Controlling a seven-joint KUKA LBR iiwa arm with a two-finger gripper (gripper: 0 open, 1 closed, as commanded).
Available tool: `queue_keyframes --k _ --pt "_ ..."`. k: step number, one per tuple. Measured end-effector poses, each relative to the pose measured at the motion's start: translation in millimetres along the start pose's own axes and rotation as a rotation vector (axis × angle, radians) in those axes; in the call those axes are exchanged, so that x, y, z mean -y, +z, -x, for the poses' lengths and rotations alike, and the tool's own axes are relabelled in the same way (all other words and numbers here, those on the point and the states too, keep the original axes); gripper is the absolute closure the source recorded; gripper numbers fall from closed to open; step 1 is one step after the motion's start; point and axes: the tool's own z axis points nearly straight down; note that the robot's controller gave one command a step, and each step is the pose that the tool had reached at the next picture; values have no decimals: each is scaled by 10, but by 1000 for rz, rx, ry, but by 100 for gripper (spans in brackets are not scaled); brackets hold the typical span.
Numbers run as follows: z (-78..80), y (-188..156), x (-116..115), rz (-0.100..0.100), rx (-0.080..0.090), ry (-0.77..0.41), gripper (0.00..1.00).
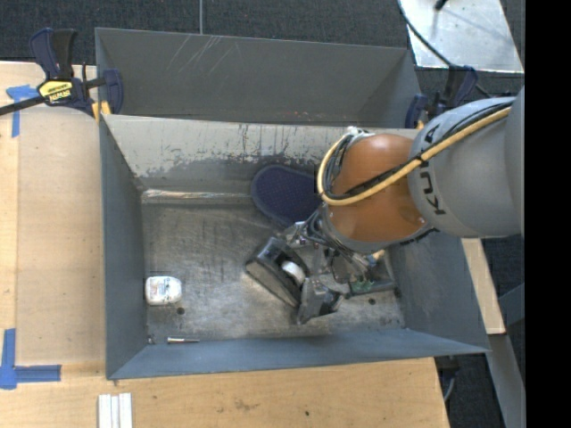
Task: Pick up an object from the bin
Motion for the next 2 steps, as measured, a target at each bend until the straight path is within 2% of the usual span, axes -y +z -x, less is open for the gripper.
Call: queue_keyframes --k 1,2 --pt "32 -29 2 -2 7 -1 100" --pt "144 -1987 57 -4 -13 -180 100"
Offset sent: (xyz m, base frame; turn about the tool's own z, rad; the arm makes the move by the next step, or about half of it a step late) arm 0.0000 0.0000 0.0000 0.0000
